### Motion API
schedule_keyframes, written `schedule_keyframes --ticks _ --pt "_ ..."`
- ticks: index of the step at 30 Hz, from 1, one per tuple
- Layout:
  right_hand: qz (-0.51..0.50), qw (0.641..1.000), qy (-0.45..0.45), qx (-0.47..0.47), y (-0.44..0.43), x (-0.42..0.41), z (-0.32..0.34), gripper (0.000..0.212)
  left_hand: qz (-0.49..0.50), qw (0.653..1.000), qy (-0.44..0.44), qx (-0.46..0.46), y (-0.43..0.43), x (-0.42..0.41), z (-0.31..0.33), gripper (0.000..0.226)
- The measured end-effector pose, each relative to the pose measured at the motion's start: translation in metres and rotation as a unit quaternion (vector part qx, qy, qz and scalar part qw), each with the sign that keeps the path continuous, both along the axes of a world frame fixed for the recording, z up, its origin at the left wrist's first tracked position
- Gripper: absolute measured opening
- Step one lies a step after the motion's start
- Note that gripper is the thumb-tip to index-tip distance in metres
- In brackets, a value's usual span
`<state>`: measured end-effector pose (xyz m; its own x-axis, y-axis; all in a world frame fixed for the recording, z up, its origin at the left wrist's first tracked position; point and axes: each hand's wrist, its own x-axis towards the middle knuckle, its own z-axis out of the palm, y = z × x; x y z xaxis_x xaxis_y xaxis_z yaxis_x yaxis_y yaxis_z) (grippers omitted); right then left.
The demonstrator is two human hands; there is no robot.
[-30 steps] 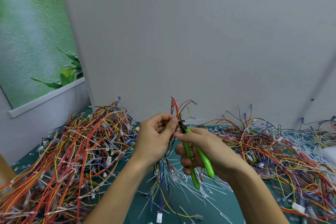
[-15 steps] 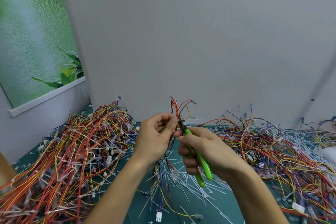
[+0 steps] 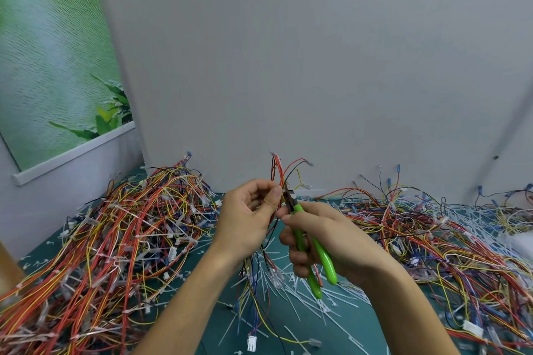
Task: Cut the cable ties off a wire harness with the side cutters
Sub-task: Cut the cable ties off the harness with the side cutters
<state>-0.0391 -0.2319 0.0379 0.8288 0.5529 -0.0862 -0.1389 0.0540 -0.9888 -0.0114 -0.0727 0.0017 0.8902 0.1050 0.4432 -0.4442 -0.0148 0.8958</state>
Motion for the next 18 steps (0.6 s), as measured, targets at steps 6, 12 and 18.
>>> schedule_keyframes --ticks 6,12,18 --pt "0.013 0.999 -0.028 -0.009 0.0001 0.0003 -0.0026 0.026 -0.001 1.0 0.001 0.004 0.0012 -0.0001 0.0001 0.005" --pt "0.011 1.0 0.004 0.014 0.0003 0.0005 -0.001 0.028 0.0 1.0 0.0 0.004 0.0011 -0.0016 0.0006 0.008" --pt "0.003 1.0 0.0 -0.007 -0.0004 -0.0002 0.0008 0.02 -0.001 1.0 0.004 0.007 0.0007 -0.0012 -0.0002 0.007"
